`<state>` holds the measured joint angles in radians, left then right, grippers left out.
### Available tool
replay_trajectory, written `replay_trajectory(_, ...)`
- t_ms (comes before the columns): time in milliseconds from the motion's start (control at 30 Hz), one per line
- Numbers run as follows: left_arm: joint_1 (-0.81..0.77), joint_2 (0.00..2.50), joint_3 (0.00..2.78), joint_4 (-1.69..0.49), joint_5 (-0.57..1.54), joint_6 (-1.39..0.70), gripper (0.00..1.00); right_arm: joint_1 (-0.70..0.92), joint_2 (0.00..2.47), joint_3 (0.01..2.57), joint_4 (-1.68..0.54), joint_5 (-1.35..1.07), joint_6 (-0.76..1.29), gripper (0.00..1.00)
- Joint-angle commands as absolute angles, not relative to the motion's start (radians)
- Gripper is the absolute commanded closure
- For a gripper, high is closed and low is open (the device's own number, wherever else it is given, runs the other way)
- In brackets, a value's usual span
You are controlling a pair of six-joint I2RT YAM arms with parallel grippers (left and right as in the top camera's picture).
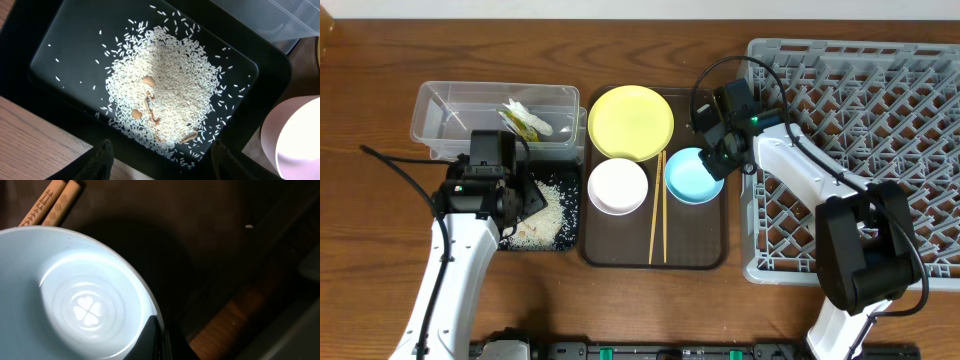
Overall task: Sort waste into correct bins and load items into the dishwasher rack
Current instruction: 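Reach the right gripper to the light-blue bowl and lift it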
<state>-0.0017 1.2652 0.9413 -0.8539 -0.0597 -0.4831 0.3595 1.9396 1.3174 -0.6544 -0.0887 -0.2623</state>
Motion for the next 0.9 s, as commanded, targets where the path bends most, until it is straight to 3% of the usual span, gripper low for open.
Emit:
replay_trajectory(0,0.004,1.26,0.95,-0.856,-0.079,-0.496,0.34,0.36,1.905,1.329,-0.653,-0.052,-0.209,0.99)
replay_trajectory(233,0.004,1.26,0.95,-0.856,-0.079,-0.495,0.3,0.336,1.699,1.33,-0.572,0.138,-0.21,0.99)
replay_trajectory(467,0.004,1.26,0.95,-0.85,-0.079,-0.495,0.3,0.284,1.548,1.33,-0.306,0.397,-0.332,0.99)
replay_trajectory(633,0.004,1.26,0.95,-0.848,-0.079,-0.495,0.3,0.214,1.578,1.33,-0.12,0.461,-0.51,0.99)
replay_trajectory(867,0.004,1.26,0.95,-0.848,-0.079,-0.495,0.3,0.147,1.691,1.33,0.094,0.698,-0.593,0.99)
